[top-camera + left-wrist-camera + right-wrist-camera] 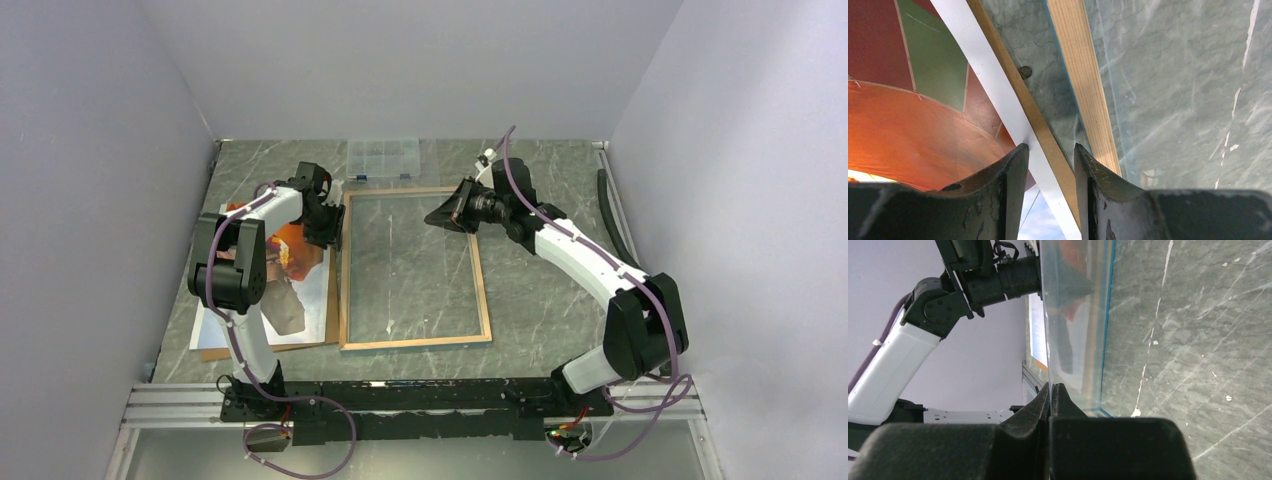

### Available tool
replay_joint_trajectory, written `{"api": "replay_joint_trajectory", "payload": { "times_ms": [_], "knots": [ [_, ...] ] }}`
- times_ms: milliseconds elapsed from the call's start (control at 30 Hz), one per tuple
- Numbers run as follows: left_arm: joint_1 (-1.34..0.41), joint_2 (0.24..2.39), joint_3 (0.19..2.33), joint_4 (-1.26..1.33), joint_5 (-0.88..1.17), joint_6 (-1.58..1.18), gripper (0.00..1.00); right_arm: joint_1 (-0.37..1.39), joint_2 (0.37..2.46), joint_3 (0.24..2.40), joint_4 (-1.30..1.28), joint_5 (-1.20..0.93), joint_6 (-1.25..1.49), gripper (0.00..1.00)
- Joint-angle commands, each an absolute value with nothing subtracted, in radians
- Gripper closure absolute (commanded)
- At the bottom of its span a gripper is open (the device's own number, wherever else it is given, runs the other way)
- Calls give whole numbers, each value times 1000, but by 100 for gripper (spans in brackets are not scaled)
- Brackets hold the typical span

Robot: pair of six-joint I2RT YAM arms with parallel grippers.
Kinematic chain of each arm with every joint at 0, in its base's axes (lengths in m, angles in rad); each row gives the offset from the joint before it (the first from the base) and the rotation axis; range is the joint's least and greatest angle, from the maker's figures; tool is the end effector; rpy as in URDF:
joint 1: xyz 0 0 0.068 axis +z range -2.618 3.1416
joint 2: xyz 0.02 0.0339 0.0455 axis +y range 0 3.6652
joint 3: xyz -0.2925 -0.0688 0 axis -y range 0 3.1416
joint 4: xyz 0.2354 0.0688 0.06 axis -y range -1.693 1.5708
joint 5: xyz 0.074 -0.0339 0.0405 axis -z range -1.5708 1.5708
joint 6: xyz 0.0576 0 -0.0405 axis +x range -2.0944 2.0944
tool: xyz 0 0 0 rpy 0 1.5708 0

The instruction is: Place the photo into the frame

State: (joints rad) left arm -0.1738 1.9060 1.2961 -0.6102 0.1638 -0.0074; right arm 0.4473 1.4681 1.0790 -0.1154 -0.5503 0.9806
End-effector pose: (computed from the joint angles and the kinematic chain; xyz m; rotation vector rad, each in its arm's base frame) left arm 0.3810 -0.0764 0.1812 0.2728 2.7817 -0.2733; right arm 0.2920 0.1735 0.3112 0.2360 2.3162 1.3775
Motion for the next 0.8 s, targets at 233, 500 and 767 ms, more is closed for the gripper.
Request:
{"api": "replay_joint_trajectory", "payload": {
  "times_ms": [233,500,767],
  "knots": [
    [-184,1889,1260,-637,212,-28,56,459,1496,1159,-141,-538,1052,100],
    [-185,1888,1262,-634,212,-22,57,456,1522,1171,-229,-473,1032,100],
    [-184,1890,1259,-629,216,-25,57,446,1517,1169,-264,-432,1045,100]
  ]
}}
